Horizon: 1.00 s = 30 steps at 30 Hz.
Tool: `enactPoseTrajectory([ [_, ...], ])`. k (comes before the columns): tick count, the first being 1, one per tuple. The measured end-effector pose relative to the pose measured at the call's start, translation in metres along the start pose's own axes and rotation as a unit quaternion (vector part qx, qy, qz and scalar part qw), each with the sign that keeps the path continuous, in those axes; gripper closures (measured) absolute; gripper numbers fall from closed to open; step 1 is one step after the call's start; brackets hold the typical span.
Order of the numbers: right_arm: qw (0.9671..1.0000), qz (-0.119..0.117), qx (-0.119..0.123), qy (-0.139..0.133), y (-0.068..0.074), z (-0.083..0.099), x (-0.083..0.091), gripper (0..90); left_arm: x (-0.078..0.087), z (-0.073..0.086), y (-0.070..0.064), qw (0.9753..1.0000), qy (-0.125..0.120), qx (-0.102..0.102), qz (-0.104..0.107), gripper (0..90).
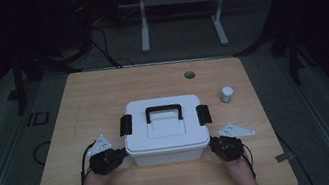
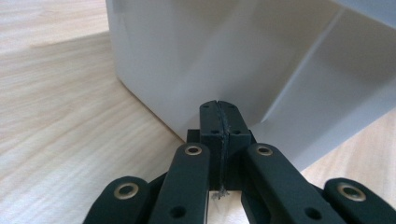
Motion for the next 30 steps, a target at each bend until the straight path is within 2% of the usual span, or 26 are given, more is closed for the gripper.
enactPoseTrajectory([
  [5,1.0000,0.002,0.001,-0.001,0.002,0.002,0.005,90.0,0.004,0.002,-0.005,0.9999,0.004,-0.008,0.007,89.3],
  [7,1.0000,-0.002,-0.004,-0.001,0.003,0.002,0.006,90.0,0.004,0.002,-0.005,0.9999,0.004,-0.004,0.010,89.2],
  [11,1.0000,-0.002,-0.001,-0.004,0.003,0.003,0.005,90.0,0.006,0.002,-0.005,0.9998,0.006,-0.017,0.007,89.2],
  [13,1.0000,-0.004,0.001,-0.003,0.002,0.003,0.006,90.0,0.006,0.002,-0.003,0.9998,0.003,-0.014,0.016,88.8],
  [15,0.9999,-0.008,-0.010,-0.008,0.001,0.002,0.006,90.0,0.006,0.003,0.001,0.9997,0.005,-0.015,0.017,84.9],
  [17,1.0000,0.000,-0.001,-0.004,-0.004,0.002,0.007,89.7,0.009,0.005,0.006,0.9996,0.017,-0.011,0.018,82.2],
  [19,0.9999,0.010,0.005,-0.002,-0.011,0.002,0.009,82.1,0.014,0.008,0.013,0.9995,0.026,-0.005,0.015,77.4],
  [20,0.9999,0.011,0.001,-0.002,-0.015,0.002,0.011,74.2,0.020,0.009,0.020,0.9994,0.034,0.004,0.007,69.1],
  [21,0.9999,0.008,-0.007,-0.005,-0.023,0.003,0.015,54.7,0.022,0.009,0.022,0.9994,0.034,0.007,0.006,56.8],
  [22,0.9999,0.007,-0.009,-0.003,-0.025,0.004,0.015,49.3,0.026,0.009,0.024,0.9992,0.035,0.014,0.013,54.2],
  [24,0.9997,0.013,-0.018,-0.007,-0.033,0.005,0.020,36.0,0.034,0.007,0.029,0.9992,0.038,0.009,0.005,43.0],
  [26,0.9995,0.015,-0.027,-0.012,-0.040,0.005,0.025,23.3,0.040,0.005,0.031,0.9991,0.041,0.003,0.003,36.8],
  [27,0.9995,0.015,-0.027,-0.012,-0.040,0.005,0.025,23.3,0.040,0.005,0.031,0.9991,0.041,0.003,0.003,35.7],
  [28,0.9993,0.020,-0.029,-0.016,-0.044,0.005,0.027,19.5,0.047,0.000,0.033,0.9990,0.043,0.004,0.009,35.7],
  [29,0.9985,0.032,-0.034,-0.027,-0.050,0.003,0.032,18.1,0.049,-0.003,0.033,0.9992,0.040,0.001,0.009,34.3],
  [30,0.9986,0.038,-0.027,-0.025,-0.052,0.003,0.035,15.5,0.052,-0.006,0.033,0.9991,0.041,-0.001,0.011,32.9],
])
Point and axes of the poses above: each handheld gripper's, and its own axes: x roughly backward along the jaws, z roughly out of its underside, y roughly to its left, the point moved 8 cm from there along -x, roughly forward along the jaws, and after that the axes turned 12 degrees about -y, right-handed, at the moved point
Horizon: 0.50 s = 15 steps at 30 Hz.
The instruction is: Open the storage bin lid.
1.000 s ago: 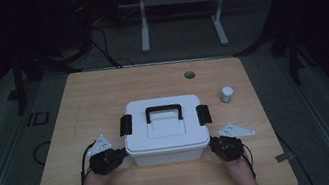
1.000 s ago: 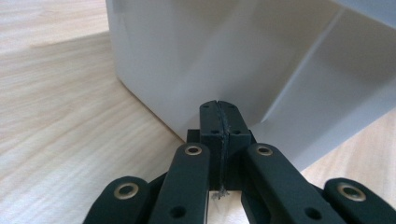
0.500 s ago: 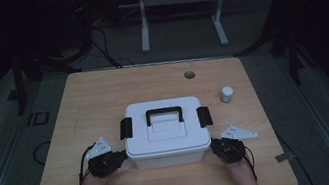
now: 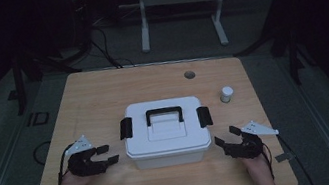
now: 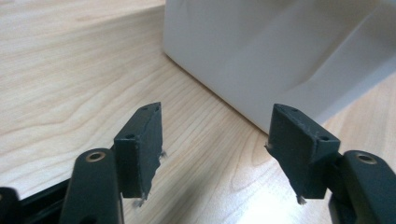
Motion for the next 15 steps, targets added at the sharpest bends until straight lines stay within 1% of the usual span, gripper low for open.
enactPoseTrajectory([
  [1,0.9999,0.004,0.010,-0.002,-0.003,0.000,0.002,14.4,0.003,-0.003,0.000,1.0000,0.002,-0.003,0.000,32.8],
  [2,0.9999,0.004,0.010,-0.002,-0.003,0.000,0.002,14.4,0.003,-0.003,0.000,1.0000,0.002,-0.003,0.000,32.7],
  [3,0.9999,0.012,0.011,-0.003,-0.006,-0.001,0.005,14.9,0.008,-0.011,0.000,1.0000,-0.004,-0.008,0.002,32.7],
  [4,0.9999,0.015,0.000,-0.004,-0.011,-0.001,0.009,14.9,0.010,-0.014,0.001,1.0000,-0.004,-0.008,0.003,32.7],
  [5,0.9998,0.021,0.001,-0.005,-0.013,-0.001,0.011,15.0,0.014,-0.020,0.001,0.9999,-0.007,-0.012,0.001,32.7],
  [6,0.9995,0.031,0.007,-0.005,-0.016,-0.001,0.014,15.2,0.016,-0.023,0.001,0.9999,-0.009,-0.013,0.005,32.7],
  [8,0.9994,0.034,0.005,-0.003,-0.019,0.000,0.017,15.7,0.020,-0.033,0.001,0.9996,-0.015,-0.022,0.002,32.7],
  [9,0.9993,0.036,0.004,-0.003,-0.021,0.001,0.018,15.7,0.022,-0.038,-0.001,0.9995,-0.018,-0.023,0.010,32.7],
  [11,0.9992,0.040,0.002,-0.001,-0.022,0.003,0.021,15.7,0.025,-0.049,-0.003,0.9992,-0.020,-0.032,0.013,32.7],
  [12,0.9992,0.041,0.000,0.000,-0.023,0.004,0.022,15.7,0.026,-0.054,-0.005,0.9989,-0.021,-0.036,0.020,32.7],
  [13,0.9992,0.041,-0.003,0.001,-0.023,0.005,0.022,15.6,0.026,-0.060,-0.006,0.9987,-0.021,-0.043,0.018,32.7],
  [15,0.9992,0.040,-0.006,0.000,-0.023,0.007,0.022,15.6,0.026,-0.073,-0.010,0.9980,-0.024,-0.051,0.027,32.7],
])
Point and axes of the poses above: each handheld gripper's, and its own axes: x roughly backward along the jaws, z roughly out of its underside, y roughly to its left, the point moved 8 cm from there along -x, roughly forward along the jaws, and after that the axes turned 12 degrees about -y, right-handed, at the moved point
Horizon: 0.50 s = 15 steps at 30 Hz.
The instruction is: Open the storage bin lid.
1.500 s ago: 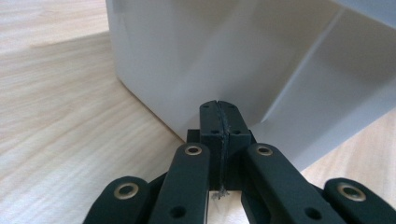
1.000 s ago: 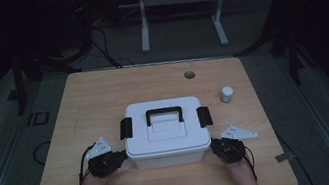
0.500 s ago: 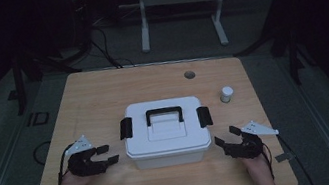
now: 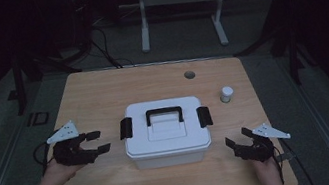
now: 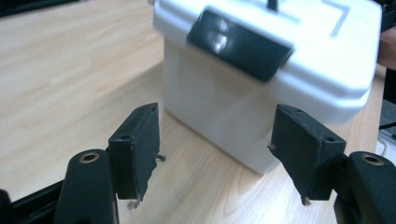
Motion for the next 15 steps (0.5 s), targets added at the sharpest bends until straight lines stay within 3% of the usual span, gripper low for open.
enactPoseTrajectory([
  [4,1.0000,-0.003,0.000,0.007,0.001,0.004,-0.001,15.6,-0.007,-0.021,-0.006,0.9998,0.000,-0.019,0.010,32.7],
  [8,0.9999,-0.004,0.001,0.012,0.002,0.007,-0.001,15.6,-0.021,-0.041,-0.014,0.9988,0.005,-0.030,0.037,32.7],
  [15,0.9999,-0.009,0.001,0.010,0.002,0.007,-0.001,15.6,-0.049,-0.063,-0.023,0.9962,0.021,-0.059,0.061,32.7],
])
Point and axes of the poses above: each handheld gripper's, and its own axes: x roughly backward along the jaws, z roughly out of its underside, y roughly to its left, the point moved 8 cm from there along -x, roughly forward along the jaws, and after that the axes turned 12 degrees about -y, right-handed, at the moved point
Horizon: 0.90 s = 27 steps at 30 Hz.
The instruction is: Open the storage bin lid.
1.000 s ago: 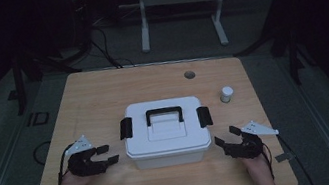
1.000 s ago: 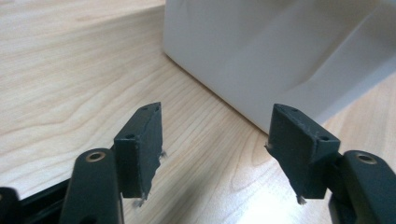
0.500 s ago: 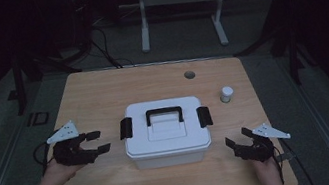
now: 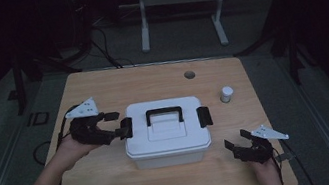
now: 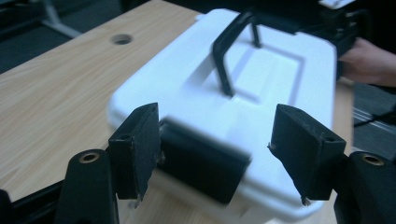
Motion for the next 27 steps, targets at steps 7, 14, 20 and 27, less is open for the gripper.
enactPoseTrajectory([
  [7,1.0000,-0.004,0.004,0.005,0.002,0.001,-0.001,15.6,-0.028,-0.012,-0.003,0.9994,0.015,-0.010,0.028,32.7],
  [14,0.9999,-0.009,0.008,0.009,0.004,0.002,-0.001,15.6,-0.053,-0.023,-0.001,0.9984,0.025,-0.021,0.045,31.3],
  [20,0.9999,-0.012,0.007,0.008,0.004,0.003,-0.001,15.6,-0.072,-0.026,-0.004,0.9968,0.039,-0.028,0.063,31.9],
  [27,0.9998,-0.016,0.008,0.009,0.005,0.004,-0.001,15.6,-0.089,-0.026,-0.005,0.9943,0.057,-0.034,0.083,44.1],
])
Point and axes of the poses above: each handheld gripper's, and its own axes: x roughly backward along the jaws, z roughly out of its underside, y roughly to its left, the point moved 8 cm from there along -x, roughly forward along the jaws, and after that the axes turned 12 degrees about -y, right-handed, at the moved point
